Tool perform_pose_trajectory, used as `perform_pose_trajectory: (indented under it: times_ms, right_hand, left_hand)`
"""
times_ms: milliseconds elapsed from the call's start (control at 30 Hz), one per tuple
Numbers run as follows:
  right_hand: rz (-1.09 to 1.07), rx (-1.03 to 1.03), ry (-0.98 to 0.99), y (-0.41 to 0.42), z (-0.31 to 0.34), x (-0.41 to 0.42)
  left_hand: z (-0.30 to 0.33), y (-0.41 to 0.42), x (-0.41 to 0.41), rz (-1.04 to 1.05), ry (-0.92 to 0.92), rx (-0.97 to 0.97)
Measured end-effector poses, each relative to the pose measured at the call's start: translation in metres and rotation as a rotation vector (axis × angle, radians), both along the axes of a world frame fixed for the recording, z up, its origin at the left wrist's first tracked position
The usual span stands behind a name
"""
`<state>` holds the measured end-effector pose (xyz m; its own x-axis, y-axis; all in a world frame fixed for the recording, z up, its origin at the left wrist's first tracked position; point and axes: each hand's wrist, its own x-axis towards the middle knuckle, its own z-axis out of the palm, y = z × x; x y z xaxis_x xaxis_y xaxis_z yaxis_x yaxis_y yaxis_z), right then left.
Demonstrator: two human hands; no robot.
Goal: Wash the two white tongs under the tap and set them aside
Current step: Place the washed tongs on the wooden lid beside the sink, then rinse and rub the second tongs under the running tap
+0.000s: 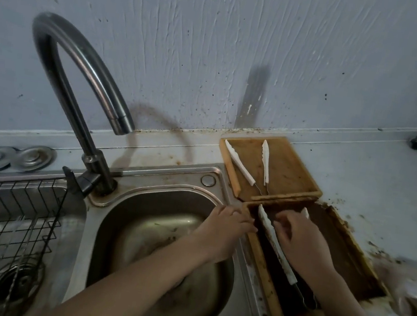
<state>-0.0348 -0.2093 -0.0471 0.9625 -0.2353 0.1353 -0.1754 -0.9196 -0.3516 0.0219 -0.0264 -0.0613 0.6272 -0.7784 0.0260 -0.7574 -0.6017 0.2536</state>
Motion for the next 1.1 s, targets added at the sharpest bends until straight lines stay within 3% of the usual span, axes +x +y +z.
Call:
perform_pose_trajectory:
  times_ms: [200,600,700,833,933,967,1067,1100]
  right_hand:
    - [-0.038,-0.040,0.149,0.005,-0.004,-0.045]
    - [-0.196,-0.017,0.323,0.018,-0.001,-0.036]
    - [-0.243,-0.018,0.309,0.021,0.010,-0.036]
    - [-0.188,0.099,0.136,0.027,0.036,-0.031]
    - [-0.046,0.292,0.048,0.036,0.057,-0.023]
    - [-0.022,0.459,0.059,0.037,0.062,-0.020]
    - [-0.006,1.317,0.201,0.056,0.071,-0.009]
    - [-0.007,1.499,0.251,0.063,0.071,-0.006]
  left_hand:
    - [-0.004,-0.001,-0.025,-0.002,0.010,0.023]
    - [0.020,0.030,-0.035,0.061,0.143,0.195]
    - [0.031,0.046,-0.028,0.121,0.178,0.125]
    - [0.050,0.077,-0.012,0.263,0.196,-0.164]
    - [0.059,0.100,-0.003,0.330,0.105,-0.257]
    - [0.061,0.106,-0.001,0.367,0.091,-0.273]
    - [0.065,0.129,0.004,0.463,0.053,-0.381]
    - [0.066,0.136,0.004,0.486,0.036,-0.427]
